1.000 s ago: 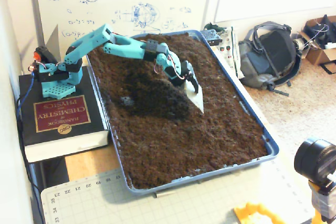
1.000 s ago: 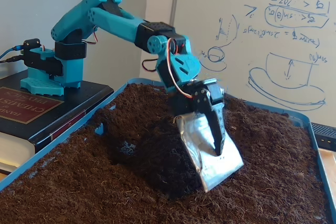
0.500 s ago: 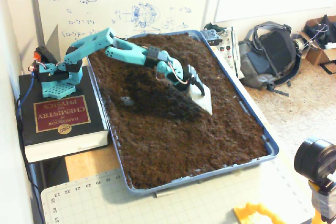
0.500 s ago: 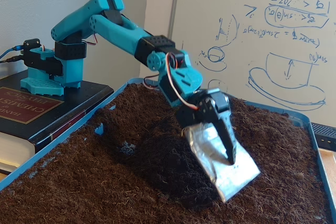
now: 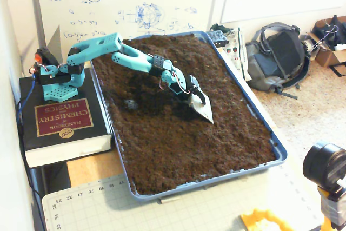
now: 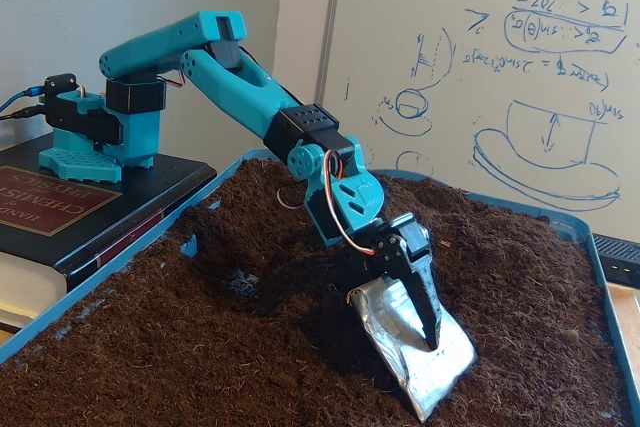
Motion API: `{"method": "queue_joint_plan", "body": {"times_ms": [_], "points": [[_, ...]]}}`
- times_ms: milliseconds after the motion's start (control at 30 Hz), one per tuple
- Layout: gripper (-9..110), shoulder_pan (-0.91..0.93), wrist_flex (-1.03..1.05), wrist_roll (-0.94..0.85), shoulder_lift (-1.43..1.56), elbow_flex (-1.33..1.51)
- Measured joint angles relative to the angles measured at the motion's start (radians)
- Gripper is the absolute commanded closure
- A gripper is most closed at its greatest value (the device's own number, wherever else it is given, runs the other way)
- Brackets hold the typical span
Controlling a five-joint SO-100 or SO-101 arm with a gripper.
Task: Build a berm.
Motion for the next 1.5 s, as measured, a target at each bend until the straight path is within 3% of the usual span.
{"method": "queue_joint_plan", "body": {"times_ms": [400,1500], "points": [[101,0.0,0.227,0.0,0.014,-0.038],[101,-0.005,0.617,0.0,0.144,-0.021]]}}
